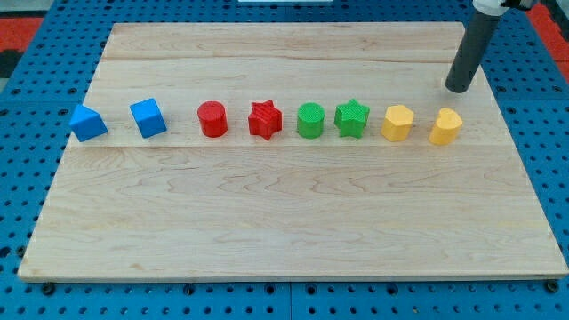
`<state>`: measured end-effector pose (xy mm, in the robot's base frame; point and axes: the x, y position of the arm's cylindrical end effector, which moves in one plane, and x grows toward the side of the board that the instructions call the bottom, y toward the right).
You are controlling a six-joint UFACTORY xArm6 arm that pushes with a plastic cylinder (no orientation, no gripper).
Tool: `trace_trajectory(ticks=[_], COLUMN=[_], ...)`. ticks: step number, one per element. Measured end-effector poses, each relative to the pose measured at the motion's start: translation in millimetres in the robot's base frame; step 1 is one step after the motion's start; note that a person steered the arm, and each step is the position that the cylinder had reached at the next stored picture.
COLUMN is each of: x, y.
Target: Move the yellow heart into the yellow hexagon
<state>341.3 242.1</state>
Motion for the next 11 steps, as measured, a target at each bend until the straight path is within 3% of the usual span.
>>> trace_trajectory(ticks=[3, 5, 6, 8, 11], x=[0.2, 76.5, 76.5, 79.9, 79.9], y=[14.6, 65.9, 65.9, 7.7, 1.9])
